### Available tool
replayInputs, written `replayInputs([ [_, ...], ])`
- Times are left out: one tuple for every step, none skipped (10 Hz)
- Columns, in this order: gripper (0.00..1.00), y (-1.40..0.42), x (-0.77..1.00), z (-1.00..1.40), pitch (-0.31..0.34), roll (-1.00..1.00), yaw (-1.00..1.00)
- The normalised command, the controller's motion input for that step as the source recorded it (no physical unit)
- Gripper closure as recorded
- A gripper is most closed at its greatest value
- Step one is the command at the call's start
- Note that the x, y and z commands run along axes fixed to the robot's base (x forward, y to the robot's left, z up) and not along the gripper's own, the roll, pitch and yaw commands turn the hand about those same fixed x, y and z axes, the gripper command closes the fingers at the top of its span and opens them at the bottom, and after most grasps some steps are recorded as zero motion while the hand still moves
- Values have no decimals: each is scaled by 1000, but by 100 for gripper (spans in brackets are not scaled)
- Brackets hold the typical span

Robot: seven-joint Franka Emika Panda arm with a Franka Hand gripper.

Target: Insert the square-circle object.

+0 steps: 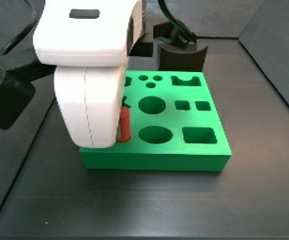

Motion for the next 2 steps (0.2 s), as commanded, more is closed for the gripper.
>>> replayInputs([
  [100,0,-54,0,-40,-24,-9],
  [100,0,0,0,0,0,0],
])
